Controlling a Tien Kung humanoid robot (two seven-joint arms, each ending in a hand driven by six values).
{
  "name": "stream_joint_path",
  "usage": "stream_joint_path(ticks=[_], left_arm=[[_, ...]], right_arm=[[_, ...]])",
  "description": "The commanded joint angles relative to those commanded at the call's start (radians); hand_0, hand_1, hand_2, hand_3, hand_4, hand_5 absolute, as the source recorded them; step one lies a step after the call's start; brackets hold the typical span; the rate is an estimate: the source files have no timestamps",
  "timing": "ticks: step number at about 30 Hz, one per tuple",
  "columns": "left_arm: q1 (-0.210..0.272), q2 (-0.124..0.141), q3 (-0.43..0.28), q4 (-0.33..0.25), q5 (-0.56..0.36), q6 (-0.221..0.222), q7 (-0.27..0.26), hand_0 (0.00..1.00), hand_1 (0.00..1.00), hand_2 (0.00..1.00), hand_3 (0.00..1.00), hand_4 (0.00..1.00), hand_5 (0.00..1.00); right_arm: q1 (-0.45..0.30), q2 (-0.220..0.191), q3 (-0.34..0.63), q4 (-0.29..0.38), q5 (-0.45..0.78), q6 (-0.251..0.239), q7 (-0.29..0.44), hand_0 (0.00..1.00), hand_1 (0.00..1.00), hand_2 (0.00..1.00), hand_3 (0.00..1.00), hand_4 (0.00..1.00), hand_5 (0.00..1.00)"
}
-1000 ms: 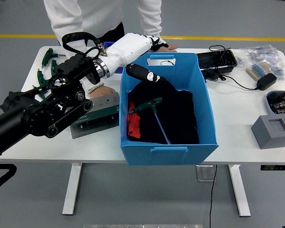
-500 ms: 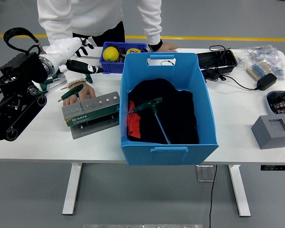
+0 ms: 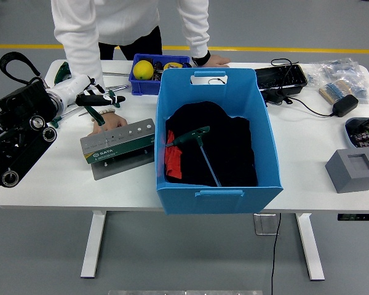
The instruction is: Lift tool from toolbox,place it in box,lift tool from toolbox,place it in box
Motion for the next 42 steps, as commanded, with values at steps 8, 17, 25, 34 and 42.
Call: stream_joint_path(ticks=[8,17,25,34,42], left_arm=[[-0.015,0.006,0.017,0.009,-0.021,-0.053,0.035,0.395,0.497,0.557,0.669,0.998,0.998],[-0.032,0.013,0.052,0.011,-0.052,-0.093,0.022,0.401,0.475,0.542,0.638,0.998,0.998],[-0.060,0.015,0.110,0.024,-0.094,-0.128,0.043,0.366,0.371,0.455,0.602,0.998,0.998],[-0.083,0.025,0.157,0.026,-0.114,-0.164,0.061,0.365,0.371,0.452,0.581,0.998,0.998],[-0.090,0.029,0.170,0.039,-0.157,-0.181,0.065,0.358,0.368,0.448,0.563,0.998,0.998]], right_arm=[[0.001,0.000,0.001,0.000,-0.003,0.001,-0.002,0.644,0.626,0.700,0.549,0.778,0.669],[0.000,-0.001,0.002,0.001,-0.005,0.001,-0.002,0.644,0.626,0.699,0.549,0.778,0.669],[-0.003,0.001,0.007,0.001,-0.014,0.000,-0.005,0.643,0.626,0.699,0.550,0.778,0.670],[-0.009,0.002,0.015,0.002,-0.027,-0.001,-0.009,0.644,0.625,0.699,0.550,0.778,0.669],[-0.013,0.003,0.021,0.003,-0.037,-0.002,-0.012,0.644,0.627,0.699,0.550,0.777,0.669]])
